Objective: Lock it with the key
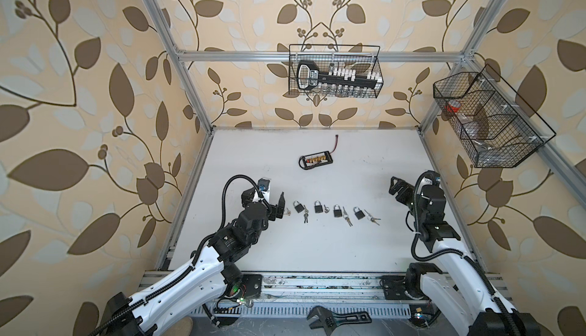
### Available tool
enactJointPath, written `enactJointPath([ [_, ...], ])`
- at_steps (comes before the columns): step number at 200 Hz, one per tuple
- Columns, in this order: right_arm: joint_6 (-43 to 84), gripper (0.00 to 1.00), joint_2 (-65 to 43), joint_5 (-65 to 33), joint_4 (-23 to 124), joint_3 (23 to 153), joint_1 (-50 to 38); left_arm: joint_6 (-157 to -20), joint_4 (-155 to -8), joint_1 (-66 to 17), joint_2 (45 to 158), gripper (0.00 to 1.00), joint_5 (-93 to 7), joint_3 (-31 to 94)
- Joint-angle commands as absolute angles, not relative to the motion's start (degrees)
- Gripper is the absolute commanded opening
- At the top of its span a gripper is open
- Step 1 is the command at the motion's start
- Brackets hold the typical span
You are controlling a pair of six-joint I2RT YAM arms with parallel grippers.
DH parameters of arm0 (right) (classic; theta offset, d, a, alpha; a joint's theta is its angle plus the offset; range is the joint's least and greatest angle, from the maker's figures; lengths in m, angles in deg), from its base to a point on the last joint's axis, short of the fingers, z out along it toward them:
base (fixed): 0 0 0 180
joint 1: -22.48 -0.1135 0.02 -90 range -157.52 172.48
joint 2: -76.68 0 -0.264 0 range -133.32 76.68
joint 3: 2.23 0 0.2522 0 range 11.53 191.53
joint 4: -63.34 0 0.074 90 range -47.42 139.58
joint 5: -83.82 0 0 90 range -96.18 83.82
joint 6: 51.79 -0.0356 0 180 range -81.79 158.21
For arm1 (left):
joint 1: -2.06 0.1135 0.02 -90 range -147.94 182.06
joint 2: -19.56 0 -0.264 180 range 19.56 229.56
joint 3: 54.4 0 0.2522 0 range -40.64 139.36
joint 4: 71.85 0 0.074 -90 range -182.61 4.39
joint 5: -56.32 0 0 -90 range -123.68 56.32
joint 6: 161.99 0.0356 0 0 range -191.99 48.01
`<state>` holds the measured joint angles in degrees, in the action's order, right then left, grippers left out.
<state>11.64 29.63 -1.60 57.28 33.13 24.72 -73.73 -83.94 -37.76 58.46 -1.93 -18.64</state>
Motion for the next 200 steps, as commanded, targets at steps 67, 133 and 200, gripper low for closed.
enactJointPath([
  [67, 32.8, 1.00, 18.3, 4.3, 79.6, 27.2, 22.5, -69.1, -65.2, -22.9, 66.5, 0.99, -2.8, -29.6],
  [133, 35.4, 1.00, 9.6, 0.3, 96.9, 21.9, 22.5, -65.2, -49.2, -12.3, 84.9, 0.99, -17.0, -26.7],
  [200, 33.3, 0.99, -7.6, -4.7, 123.4, 19.8, 25.4, -69.9, -41.1, -1.2, 105.0, 0.99, -30.8, -19.8],
])
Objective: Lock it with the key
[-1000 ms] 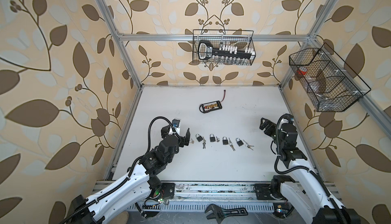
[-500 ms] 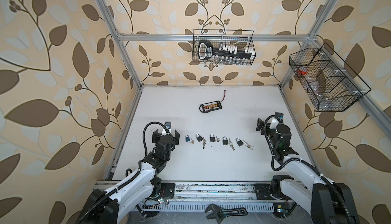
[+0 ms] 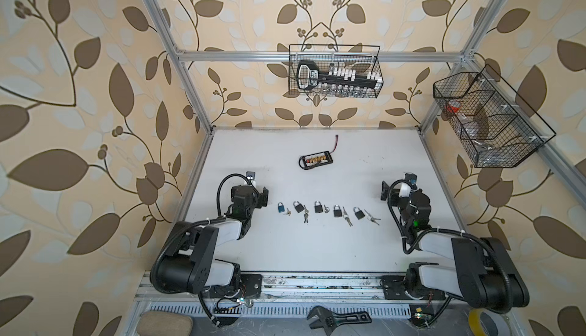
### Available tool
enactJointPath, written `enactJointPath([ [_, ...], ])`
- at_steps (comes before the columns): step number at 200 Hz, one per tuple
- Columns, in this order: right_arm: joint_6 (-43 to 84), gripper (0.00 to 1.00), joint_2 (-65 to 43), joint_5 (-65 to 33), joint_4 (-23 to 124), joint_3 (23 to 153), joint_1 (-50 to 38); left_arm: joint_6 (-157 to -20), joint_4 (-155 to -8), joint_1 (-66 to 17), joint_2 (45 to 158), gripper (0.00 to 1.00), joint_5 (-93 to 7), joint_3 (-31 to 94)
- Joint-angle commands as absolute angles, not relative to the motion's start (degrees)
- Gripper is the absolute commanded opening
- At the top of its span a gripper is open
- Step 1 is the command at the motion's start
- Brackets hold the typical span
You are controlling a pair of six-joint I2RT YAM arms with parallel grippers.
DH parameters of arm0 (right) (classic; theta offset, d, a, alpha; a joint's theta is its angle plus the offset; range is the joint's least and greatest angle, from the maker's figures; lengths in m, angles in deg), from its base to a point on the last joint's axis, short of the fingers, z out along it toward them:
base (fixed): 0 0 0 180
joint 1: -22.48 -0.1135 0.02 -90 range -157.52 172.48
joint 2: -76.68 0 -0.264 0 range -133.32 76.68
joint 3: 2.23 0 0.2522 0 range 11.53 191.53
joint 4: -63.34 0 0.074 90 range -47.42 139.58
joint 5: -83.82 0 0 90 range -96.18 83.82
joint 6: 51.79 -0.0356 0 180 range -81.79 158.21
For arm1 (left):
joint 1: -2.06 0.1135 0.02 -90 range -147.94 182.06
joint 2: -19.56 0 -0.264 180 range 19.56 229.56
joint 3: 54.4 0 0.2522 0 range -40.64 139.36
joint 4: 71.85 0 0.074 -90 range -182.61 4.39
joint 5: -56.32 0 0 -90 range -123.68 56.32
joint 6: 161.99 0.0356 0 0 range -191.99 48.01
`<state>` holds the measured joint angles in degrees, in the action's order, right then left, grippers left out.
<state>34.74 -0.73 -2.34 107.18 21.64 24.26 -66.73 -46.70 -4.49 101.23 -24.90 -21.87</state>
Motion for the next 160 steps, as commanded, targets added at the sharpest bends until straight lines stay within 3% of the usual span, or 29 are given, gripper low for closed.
enactJointPath([
  [1, 33.3, 0.99, -8.0, -4.6, 124.4, 19.8, 25.4, -70.0, -40.8, -1.0, 105.1, 0.99, -30.8, -19.8],
  [9, 33.3, 1.00, -10.6, -4.7, 126.5, 20.3, 25.6, -70.5, -40.9, -0.4, 105.9, 0.99, -31.2, -19.0],
  [23, 34.4, 0.99, -8.6, -8.6, 111.8, 25.9, 26.1, -71.2, -44.0, 0.8, 105.8, 0.99, -33.2, -17.9],
  [35, 35.1, 1.00, -9.6, -8.2, 116.8, 24.1, 25.4, -71.3, -44.5, 0.8, 105.4, 0.99, -33.2, -17.8],
  [160, 35.4, 1.00, -9.1, -7.3, 113.8, 25.2, 24.8, -71.3, -44.4, 0.8, 105.5, 0.99, -33.2, -18.0],
])
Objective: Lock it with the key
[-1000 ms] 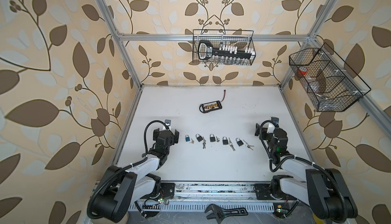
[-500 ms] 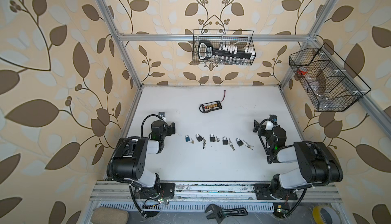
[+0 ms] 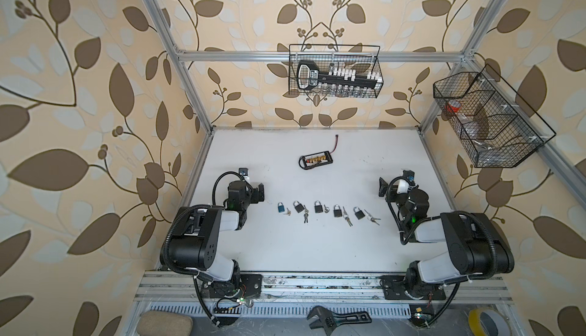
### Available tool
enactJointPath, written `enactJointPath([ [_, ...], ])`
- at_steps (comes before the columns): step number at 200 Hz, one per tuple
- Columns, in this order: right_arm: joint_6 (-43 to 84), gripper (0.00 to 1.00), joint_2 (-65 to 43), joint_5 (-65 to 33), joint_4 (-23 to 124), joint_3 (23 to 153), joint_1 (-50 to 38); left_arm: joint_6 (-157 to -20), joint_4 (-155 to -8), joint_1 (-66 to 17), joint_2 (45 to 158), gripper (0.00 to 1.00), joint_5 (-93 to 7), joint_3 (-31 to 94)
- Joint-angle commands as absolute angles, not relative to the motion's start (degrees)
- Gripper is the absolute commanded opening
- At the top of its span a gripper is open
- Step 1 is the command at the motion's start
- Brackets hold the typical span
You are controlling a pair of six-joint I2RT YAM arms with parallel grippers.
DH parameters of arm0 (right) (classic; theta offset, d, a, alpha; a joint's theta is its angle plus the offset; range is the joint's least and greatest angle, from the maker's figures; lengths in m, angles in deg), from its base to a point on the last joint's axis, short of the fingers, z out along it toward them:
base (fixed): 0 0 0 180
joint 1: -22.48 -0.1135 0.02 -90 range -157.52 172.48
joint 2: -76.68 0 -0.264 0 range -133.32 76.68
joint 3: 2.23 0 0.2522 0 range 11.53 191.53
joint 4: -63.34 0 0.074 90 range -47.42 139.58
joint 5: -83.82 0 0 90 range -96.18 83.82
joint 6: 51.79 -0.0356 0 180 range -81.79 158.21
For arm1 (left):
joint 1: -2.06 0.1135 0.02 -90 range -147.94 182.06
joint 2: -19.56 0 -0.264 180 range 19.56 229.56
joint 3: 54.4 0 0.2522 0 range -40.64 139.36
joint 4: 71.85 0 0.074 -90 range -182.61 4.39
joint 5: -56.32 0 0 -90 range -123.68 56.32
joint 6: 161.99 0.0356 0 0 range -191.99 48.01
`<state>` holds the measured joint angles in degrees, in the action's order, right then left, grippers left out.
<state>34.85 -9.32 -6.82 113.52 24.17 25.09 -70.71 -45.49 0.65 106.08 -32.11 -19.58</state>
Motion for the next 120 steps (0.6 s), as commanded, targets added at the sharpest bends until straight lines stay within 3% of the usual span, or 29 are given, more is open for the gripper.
enactJointPath([
  [1, 35.4, 1.00, -9.1, -7.3, 113.8, 25.1, 24.8, -71.2, -44.4, 0.8, 105.5, 0.99, -33.2, -18.0],
  [120, 35.9, 1.00, -9.0, -5.4, 114.0, 25.0, 23.7, -71.2, -44.9, 1.1, 105.6, 0.99, -33.7, -17.5],
])
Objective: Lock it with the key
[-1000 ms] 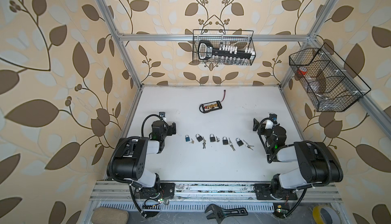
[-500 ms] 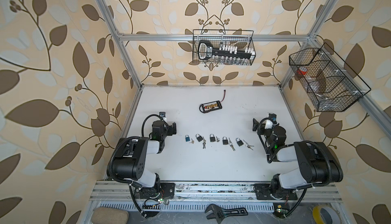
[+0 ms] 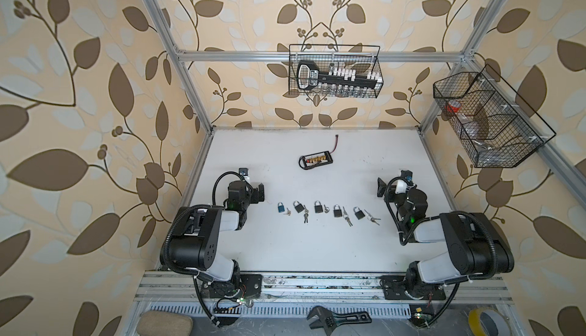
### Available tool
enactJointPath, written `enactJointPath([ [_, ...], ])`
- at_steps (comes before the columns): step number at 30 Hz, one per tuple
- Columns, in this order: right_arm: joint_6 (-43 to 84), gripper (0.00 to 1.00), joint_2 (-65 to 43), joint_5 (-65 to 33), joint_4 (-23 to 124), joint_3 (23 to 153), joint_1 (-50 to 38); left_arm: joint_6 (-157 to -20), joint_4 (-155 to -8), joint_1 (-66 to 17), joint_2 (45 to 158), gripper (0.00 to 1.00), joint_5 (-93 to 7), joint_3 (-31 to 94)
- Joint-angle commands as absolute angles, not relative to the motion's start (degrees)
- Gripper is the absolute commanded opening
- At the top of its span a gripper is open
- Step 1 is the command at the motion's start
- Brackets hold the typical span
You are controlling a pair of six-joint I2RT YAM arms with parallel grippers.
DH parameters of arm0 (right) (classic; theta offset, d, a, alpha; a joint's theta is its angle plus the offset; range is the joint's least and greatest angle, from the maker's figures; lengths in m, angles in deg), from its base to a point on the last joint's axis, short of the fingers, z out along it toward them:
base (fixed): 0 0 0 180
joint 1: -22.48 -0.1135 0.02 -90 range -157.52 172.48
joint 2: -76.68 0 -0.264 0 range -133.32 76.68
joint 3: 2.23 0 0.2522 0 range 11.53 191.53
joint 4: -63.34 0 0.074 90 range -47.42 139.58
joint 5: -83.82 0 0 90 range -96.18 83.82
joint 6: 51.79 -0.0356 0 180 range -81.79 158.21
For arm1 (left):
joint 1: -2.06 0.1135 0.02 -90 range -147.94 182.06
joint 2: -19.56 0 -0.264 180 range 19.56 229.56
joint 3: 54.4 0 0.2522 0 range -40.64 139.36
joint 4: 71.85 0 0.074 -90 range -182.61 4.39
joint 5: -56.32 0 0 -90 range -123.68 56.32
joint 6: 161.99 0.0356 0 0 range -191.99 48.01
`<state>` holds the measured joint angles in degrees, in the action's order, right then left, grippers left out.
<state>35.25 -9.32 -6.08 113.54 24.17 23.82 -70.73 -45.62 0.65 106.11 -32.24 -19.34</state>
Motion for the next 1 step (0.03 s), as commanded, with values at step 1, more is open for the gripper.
enactJointPath([
  [1, 35.9, 1.00, -9.0, -5.4, 114.1, 25.1, 23.7, -71.3, -44.8, 1.1, 105.6, 0.99, -33.7, -17.6],
])
